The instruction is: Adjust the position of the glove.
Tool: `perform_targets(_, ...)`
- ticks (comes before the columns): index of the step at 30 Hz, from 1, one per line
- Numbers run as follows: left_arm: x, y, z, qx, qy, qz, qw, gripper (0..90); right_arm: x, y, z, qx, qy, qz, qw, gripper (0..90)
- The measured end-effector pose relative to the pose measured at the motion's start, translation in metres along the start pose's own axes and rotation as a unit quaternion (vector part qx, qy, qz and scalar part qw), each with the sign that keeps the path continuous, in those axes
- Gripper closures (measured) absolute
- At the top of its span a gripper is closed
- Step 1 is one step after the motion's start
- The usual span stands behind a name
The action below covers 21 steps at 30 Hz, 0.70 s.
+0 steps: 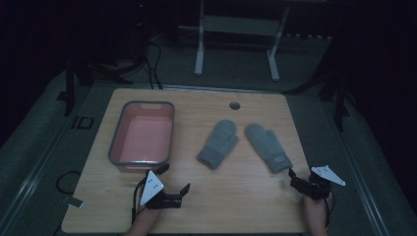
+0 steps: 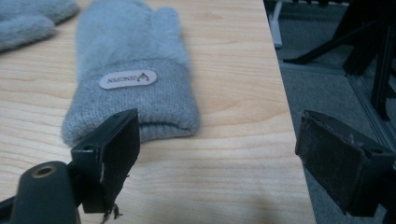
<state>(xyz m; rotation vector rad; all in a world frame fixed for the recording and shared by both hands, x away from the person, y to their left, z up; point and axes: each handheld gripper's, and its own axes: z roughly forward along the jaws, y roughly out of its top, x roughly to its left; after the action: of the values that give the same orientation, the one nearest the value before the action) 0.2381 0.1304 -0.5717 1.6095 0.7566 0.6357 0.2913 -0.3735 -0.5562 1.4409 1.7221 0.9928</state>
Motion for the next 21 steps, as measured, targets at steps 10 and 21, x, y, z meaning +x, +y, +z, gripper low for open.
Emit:
perform_targets(10,-0.001,0.000,0.000,-0.001,-0.001,0.004,1.0000,2.2,-0.008,0.008,0.003,0.049,0.006,0.018,0.9986,14.1)
perform_targets(21,-0.001,0.000,0.000,-0.001,-0.001,0.006,1.0000,2.2,0.001,0.037,0.007,0.047,0.040,-0.009,0.9981,14.4)
